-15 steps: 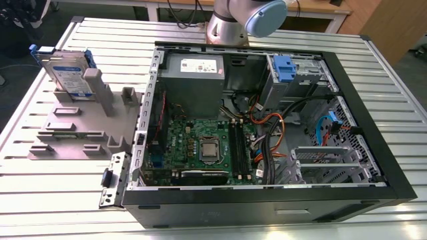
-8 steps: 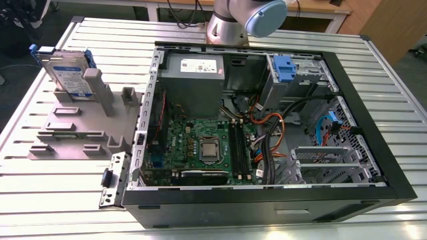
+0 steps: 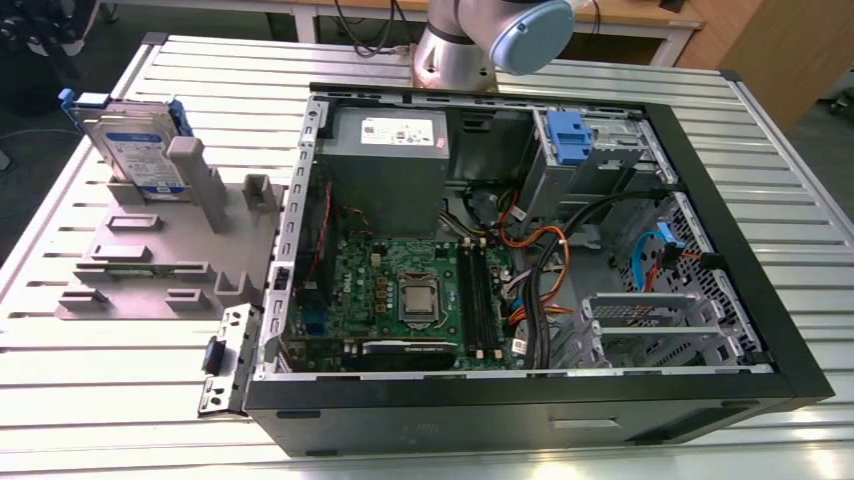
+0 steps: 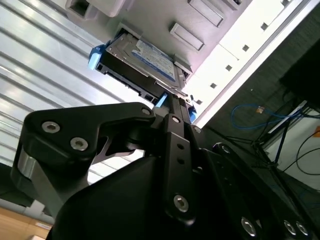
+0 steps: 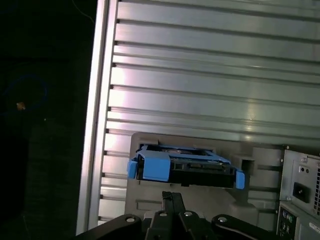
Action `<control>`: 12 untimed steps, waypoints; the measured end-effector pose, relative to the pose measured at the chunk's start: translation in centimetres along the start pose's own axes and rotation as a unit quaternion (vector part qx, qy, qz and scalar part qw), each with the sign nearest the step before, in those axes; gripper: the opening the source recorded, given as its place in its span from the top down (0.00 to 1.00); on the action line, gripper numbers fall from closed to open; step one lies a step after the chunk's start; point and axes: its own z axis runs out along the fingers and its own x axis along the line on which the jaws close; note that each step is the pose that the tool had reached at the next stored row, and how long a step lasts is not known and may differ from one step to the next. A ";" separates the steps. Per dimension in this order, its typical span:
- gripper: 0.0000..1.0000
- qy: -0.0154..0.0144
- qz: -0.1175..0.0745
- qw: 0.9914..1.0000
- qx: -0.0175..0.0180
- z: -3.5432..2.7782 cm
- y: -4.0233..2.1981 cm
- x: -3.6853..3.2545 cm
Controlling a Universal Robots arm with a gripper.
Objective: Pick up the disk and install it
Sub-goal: 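Pick up the disk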
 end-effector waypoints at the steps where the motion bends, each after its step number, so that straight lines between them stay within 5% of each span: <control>1: 0.89 0.000 -0.007 1.000 0.000 0.00 0.00 0.00; 6: 0.89 0.000 -0.047 0.999 -0.001 0.00 0.00 0.00; 12: 0.89 0.001 -0.089 0.996 -0.001 0.00 0.00 0.00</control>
